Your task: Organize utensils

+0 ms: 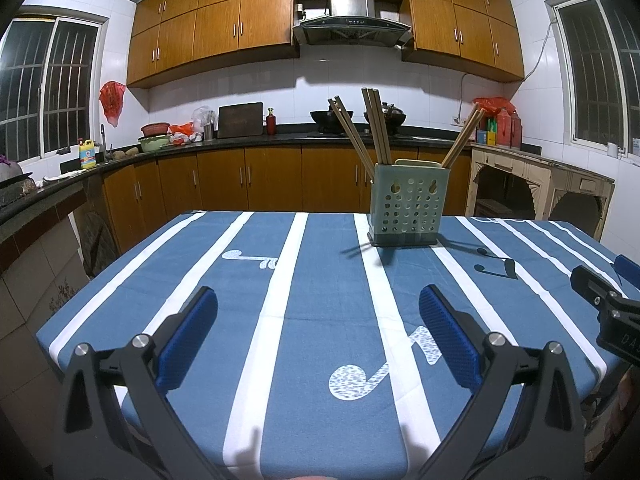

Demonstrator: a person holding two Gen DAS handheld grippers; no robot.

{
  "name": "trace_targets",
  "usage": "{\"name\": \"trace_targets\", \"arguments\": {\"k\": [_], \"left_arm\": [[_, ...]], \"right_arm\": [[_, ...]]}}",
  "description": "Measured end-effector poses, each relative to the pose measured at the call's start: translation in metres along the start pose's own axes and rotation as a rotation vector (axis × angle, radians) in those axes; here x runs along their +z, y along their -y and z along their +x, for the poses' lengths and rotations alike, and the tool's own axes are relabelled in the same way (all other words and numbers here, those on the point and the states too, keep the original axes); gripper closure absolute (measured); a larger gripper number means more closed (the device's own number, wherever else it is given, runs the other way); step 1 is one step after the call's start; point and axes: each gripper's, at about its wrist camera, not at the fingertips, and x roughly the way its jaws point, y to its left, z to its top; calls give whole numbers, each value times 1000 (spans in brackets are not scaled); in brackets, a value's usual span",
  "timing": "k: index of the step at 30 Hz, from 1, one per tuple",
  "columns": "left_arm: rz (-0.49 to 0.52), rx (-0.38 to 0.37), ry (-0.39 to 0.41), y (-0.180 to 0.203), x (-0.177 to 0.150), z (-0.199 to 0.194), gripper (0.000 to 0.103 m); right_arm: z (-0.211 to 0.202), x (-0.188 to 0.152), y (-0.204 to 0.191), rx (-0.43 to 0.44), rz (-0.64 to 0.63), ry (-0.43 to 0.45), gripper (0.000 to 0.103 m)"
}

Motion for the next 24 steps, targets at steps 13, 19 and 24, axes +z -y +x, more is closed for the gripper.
{"name": "trace_targets", "arguments": {"k": [13,19,24], "left_arm": [[0,-1,-1,0,-1,0,4],[-1,-2,1,0,-1,0,4],[-2,0,-1,1,-3,1,4]], "right_arm": [[-1,-2,0,0,0,-1,2],[-1,-2,0,1,-1,-2,2],[-1,-2,0,0,0,-3,2]]}}
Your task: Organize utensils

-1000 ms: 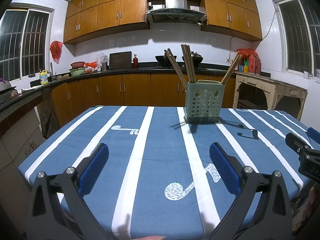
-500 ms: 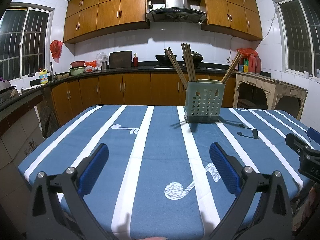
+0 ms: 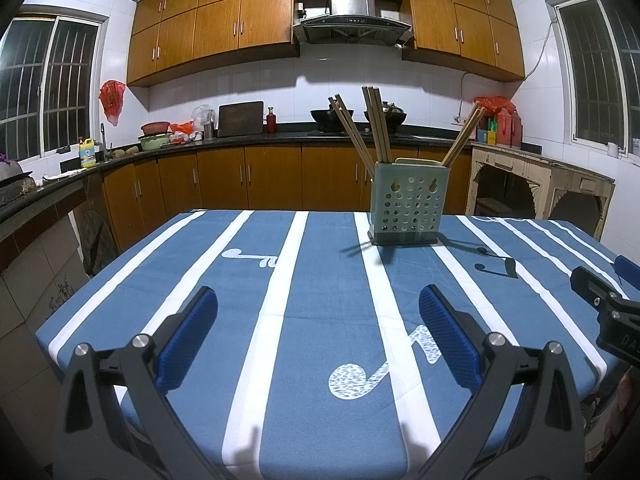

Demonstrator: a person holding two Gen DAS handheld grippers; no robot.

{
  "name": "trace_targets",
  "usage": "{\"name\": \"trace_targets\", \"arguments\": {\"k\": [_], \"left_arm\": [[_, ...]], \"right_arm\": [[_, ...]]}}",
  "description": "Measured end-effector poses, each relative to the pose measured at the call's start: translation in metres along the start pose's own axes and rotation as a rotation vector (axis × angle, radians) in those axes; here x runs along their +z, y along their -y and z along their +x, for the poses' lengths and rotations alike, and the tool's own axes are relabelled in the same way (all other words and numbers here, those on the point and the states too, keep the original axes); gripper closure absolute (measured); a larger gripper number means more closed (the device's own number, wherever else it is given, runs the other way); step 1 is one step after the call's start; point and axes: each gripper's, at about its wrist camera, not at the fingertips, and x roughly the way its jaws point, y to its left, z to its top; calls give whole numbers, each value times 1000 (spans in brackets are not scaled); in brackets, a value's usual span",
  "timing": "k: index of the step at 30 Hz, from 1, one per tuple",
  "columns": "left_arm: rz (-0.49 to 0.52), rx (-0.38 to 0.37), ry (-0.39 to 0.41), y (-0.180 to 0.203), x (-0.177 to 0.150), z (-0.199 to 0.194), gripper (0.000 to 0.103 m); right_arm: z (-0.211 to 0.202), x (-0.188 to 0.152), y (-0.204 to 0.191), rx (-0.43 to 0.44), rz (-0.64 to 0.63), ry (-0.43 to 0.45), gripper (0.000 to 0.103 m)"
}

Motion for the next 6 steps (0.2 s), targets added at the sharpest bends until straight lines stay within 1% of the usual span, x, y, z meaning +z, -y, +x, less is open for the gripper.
{"name": "trace_targets", "arguments": {"k": [6], "left_arm": [[-2,1,-1,1,-4,0,4]], "right_arm": [[1,1,0,1,-1,1,2]]}}
